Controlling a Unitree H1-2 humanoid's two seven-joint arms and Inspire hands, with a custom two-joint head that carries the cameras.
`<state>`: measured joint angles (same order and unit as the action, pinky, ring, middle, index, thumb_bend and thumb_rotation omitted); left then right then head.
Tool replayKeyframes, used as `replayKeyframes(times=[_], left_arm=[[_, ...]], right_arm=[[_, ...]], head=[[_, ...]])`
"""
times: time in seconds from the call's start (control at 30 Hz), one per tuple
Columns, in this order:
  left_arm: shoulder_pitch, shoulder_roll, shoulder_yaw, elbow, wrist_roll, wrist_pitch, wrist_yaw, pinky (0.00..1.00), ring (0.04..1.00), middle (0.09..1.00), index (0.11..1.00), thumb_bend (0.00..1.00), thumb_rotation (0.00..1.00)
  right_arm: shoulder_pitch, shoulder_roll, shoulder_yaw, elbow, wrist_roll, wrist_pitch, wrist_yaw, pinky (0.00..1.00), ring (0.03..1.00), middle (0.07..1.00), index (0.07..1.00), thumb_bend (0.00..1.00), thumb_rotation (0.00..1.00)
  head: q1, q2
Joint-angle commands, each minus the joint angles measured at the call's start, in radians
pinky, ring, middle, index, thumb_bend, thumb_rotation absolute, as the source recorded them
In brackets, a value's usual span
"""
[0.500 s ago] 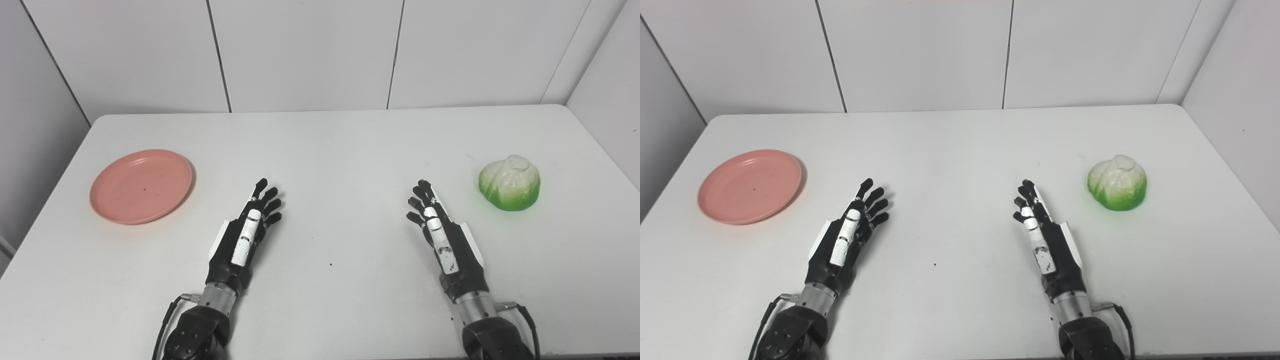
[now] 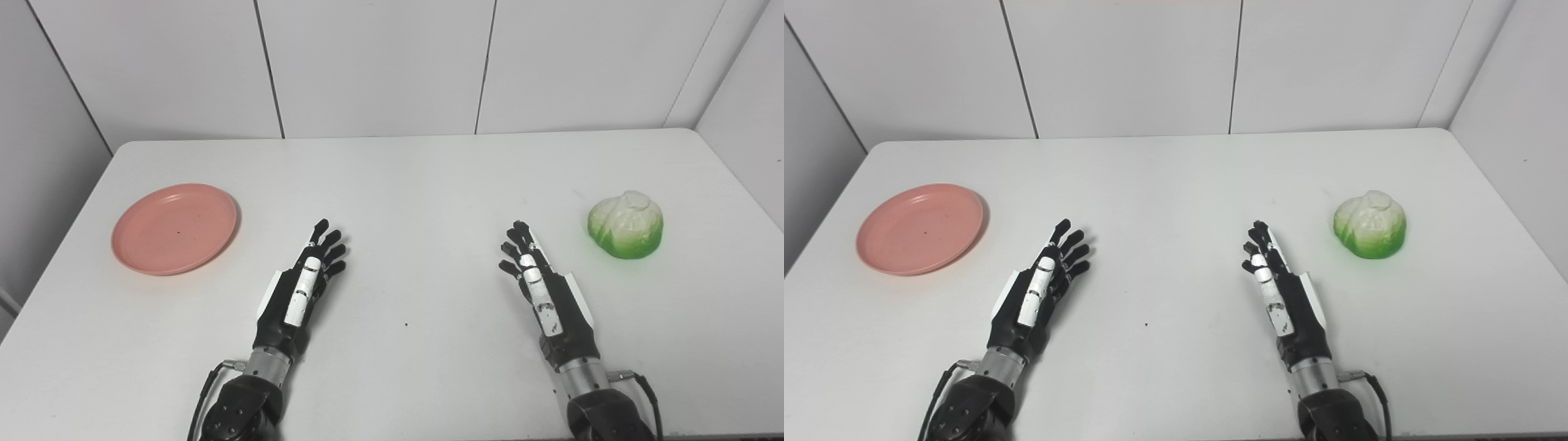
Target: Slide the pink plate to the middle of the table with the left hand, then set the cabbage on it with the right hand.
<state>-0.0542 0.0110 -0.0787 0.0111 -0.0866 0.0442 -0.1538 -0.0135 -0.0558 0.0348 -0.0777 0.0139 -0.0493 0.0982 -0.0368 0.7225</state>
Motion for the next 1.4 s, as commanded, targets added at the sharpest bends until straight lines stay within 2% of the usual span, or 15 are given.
replayKeyframes(times=[0.0,0.6,0.67,0.8,0.83,0.93,1.1,1.2,1.37], left_arm=[[0.013,0.003,0.000,0.032,-0.001,0.032,0.000,0.91,0.931,0.957,0.965,0.46,0.97],[0.012,0.004,-0.001,0.038,0.002,0.026,-0.002,0.91,0.933,0.960,0.967,0.47,0.97],[0.011,0.003,-0.005,0.042,0.007,0.025,-0.001,0.91,0.935,0.962,0.970,0.47,0.97],[0.008,-0.006,-0.023,0.057,0.031,0.026,0.007,0.91,0.935,0.963,0.968,0.49,0.99],[0.008,-0.010,-0.027,0.059,0.031,0.027,0.009,0.92,0.936,0.963,0.968,0.49,1.00],[0.005,-0.030,-0.034,0.079,0.034,0.020,0.015,0.93,0.946,0.970,0.975,0.47,1.00],[-0.001,-0.056,-0.046,0.101,0.063,0.013,0.032,0.93,0.945,0.969,0.976,0.45,1.00],[-0.008,-0.065,-0.053,0.132,0.079,-0.018,0.038,0.92,0.946,0.969,0.976,0.45,1.00],[-0.018,-0.075,-0.061,0.157,0.101,-0.030,0.053,0.91,0.938,0.960,0.970,0.44,1.00]], right_arm=[[-0.012,0.001,0.001,-0.011,0.007,-0.031,0.002,0.90,0.938,0.962,0.974,0.23,1.00],[-0.011,0.003,0.000,-0.014,0.009,-0.027,0.001,0.89,0.937,0.960,0.970,0.22,1.00],[-0.011,-0.001,0.000,-0.009,0.009,-0.031,0.003,0.90,0.937,0.962,0.971,0.22,1.00],[-0.010,-0.011,-0.010,0.005,0.010,-0.043,-0.001,0.89,0.928,0.951,0.958,0.23,1.00],[-0.010,-0.016,-0.012,0.010,0.019,-0.050,0.005,0.88,0.927,0.950,0.955,0.23,1.00],[-0.011,-0.036,-0.022,0.050,0.036,-0.090,0.019,0.90,0.932,0.954,0.961,0.25,1.00],[-0.017,-0.062,-0.032,0.109,0.055,-0.153,0.037,0.91,0.921,0.937,0.943,0.27,1.00],[-0.023,-0.071,-0.034,0.135,0.069,-0.176,0.044,0.91,0.920,0.935,0.940,0.28,1.00],[-0.033,-0.078,-0.040,0.172,0.077,-0.205,0.052,0.93,0.922,0.931,0.928,0.27,1.00]], head=[[0.001,0.000],[0.008,-0.007],[0.029,-0.015],[0.140,-0.057],[0.140,-0.057],[0.227,-0.101],[0.284,-0.135],[0.329,-0.167],[0.375,-0.189]])
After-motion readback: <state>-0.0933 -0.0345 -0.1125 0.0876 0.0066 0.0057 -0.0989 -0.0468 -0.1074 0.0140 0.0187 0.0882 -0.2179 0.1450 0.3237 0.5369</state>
